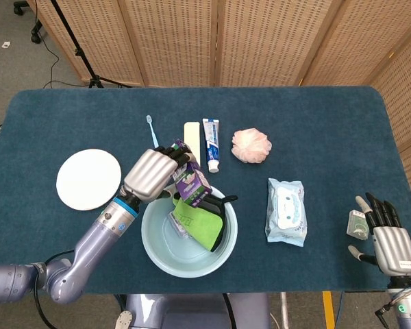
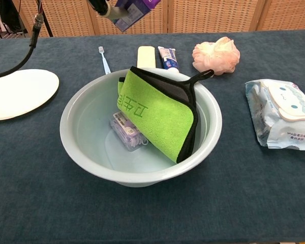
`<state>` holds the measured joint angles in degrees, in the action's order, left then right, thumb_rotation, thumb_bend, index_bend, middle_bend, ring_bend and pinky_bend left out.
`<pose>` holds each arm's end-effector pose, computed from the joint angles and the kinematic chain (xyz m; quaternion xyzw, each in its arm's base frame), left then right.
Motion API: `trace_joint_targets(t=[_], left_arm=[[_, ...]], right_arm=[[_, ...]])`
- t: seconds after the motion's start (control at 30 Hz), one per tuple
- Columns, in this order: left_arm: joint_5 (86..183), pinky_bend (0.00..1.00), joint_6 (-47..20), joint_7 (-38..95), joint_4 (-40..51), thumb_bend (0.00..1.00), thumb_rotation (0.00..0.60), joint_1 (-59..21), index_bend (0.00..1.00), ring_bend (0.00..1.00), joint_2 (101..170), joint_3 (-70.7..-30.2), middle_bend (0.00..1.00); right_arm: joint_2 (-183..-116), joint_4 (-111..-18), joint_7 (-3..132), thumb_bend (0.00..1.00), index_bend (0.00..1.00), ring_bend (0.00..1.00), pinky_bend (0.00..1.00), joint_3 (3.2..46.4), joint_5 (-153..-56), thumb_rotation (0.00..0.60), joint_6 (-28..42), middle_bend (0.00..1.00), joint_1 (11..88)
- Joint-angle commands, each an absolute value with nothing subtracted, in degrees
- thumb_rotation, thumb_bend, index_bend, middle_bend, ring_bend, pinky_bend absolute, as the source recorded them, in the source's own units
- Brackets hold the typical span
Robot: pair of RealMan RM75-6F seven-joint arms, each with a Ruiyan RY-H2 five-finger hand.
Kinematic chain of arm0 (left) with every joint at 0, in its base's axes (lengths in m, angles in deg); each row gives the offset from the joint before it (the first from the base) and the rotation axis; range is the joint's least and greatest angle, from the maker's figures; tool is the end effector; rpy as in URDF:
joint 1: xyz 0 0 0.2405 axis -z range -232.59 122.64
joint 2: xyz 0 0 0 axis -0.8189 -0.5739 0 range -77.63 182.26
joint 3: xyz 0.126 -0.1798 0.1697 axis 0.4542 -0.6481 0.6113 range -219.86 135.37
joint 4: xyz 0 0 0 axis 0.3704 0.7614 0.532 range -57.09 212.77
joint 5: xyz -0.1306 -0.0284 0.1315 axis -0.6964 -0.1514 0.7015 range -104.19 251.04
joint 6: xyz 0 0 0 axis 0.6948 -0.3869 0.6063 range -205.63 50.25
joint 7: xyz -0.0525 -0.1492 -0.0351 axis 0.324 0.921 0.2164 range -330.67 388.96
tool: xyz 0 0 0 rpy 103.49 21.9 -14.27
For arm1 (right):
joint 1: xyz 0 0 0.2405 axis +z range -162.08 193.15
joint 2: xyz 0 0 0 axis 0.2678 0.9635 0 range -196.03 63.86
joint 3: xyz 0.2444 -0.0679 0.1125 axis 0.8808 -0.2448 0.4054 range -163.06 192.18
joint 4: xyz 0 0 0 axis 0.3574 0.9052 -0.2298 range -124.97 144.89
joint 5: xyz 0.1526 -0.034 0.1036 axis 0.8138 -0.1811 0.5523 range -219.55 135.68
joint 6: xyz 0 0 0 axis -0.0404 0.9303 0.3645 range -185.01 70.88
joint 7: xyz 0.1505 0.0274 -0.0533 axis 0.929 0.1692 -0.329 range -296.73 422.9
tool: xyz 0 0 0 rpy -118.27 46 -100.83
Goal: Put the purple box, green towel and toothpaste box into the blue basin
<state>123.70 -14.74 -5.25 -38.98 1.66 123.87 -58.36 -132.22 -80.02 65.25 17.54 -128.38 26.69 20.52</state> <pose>-0.0141 0.3539 0.0959 -0.7597 -0.2944 -0.4496 0.3660 -0.3263 -0.2003 0.1771 0.5939 -0.4011 0.3947 0.5750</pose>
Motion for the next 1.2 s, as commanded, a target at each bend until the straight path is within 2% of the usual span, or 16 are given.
trace_joint_targets(t=[0.03, 0.43, 0.53, 0.6, 0.8, 1.0, 1.2], left_arm=[[124.35, 0.4, -14.97, -6.65, -41.58, 0.44, 0.6, 1.86, 0.66, 0.35, 123.15, -56.86, 0.33], [126.61, 0.4, -15.52, -7.61, -44.1, 0.41, 0.6, 1.86, 0.66, 0.35, 124.43, -53.42, 0.33], [126.82, 0.4, -16.6, -8.33, -44.75, 0.39, 0.6, 2.09, 0.55, 0.35, 124.83, -51.95, 0.28], [126.07, 0.4, -17.79, -8.76, -45.53, 0.37, 0.6, 2.59, 0.41, 0.33, 124.32, -51.38, 0.2], [125.61, 0.4, -18.76, -8.81, -46.36, 0.34, 0.6, 3.27, 0.18, 0.26, 123.99, -50.73, 0.08], [122.43, 0.4, -20.25, -9.65, -46.83, 0.31, 0.6, 4.52, 0.11, 0.18, 122.59, -49.99, 0.0], [120.38, 0.33, -20.7, -10.26, -47.22, 0.3, 0.6, 5.6, 0.0, 0.07, 121.76, -49.33, 0.0]], right_arm=[[-132.16, -80.09, 65.31, 0.09, 0.0, 0.0, 0.0, 17.55, -128.44, 0.6, 26.87, 0.0, 20.43], [-131.79, -80.14, 65.88, 0.09, 0.0, 0.0, 0.0, 18.13, -127.8, 0.6, 26.34, 0.0, 20.82], [-131.83, -80.16, 65.85, 0.09, 0.0, 0.0, 0.0, 18.14, -127.84, 0.6, 26.4, 0.0, 20.81], [-131.91, -80.12, 65.83, 0.09, 0.0, 0.0, 0.0, 18.13, -127.91, 0.6, 26.57, 0.0, 20.74], [-131.93, -80.0, 66.11, 0.1, 0.0, 0.0, 0.0, 18.32, -127.61, 0.6, 26.62, 0.0, 20.71], [-131.94, -79.93, 66.34, 0.09, 0.0, 0.0, 0.0, 18.4, -127.73, 0.6, 26.75, 0.0, 20.73], [-132.0, -79.88, 66.26, 0.09, 0.0, 0.0, 0.0, 18.48, -127.76, 0.6, 26.62, 0.0, 20.9]])
